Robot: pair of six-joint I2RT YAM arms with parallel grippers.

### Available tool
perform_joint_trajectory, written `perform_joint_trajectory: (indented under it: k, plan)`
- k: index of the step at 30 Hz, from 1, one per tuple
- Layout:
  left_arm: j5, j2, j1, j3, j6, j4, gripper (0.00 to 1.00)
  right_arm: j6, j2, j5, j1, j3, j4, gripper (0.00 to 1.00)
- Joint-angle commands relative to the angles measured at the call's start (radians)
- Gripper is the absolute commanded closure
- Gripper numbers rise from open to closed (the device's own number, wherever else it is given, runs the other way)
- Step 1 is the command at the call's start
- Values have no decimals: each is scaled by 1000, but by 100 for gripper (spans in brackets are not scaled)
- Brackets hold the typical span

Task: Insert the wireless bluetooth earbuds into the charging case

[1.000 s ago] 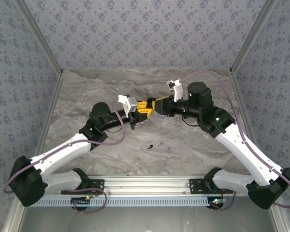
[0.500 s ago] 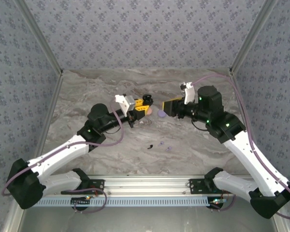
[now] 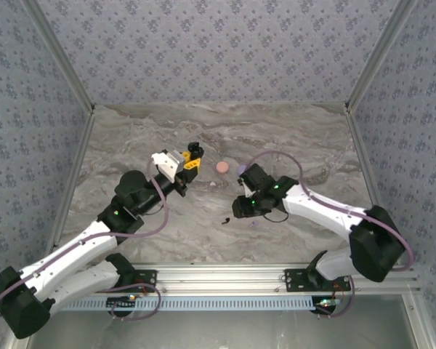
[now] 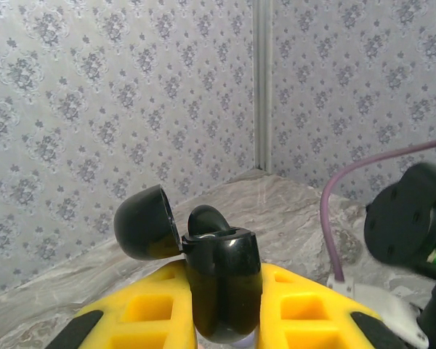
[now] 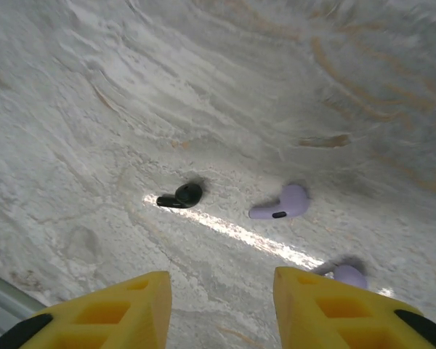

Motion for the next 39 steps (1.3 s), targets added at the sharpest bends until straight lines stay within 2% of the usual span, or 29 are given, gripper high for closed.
perform_joint_trajectory:
  k: [1,5,10,39]
  plan:
    - [-28,-16,-5,6,16,-7,100,16,64,13,30,24,39,60]
    - [-22,-13,-6,9,12,-7,100,-4,154,4,55,64,48,69]
    - [-21,-12,-6,11,15,-8,100,-31,237,-25,64,105,46,74]
    - [-18,5,-5,18,21,-7,100,-66,346,-9,64,163,46,77]
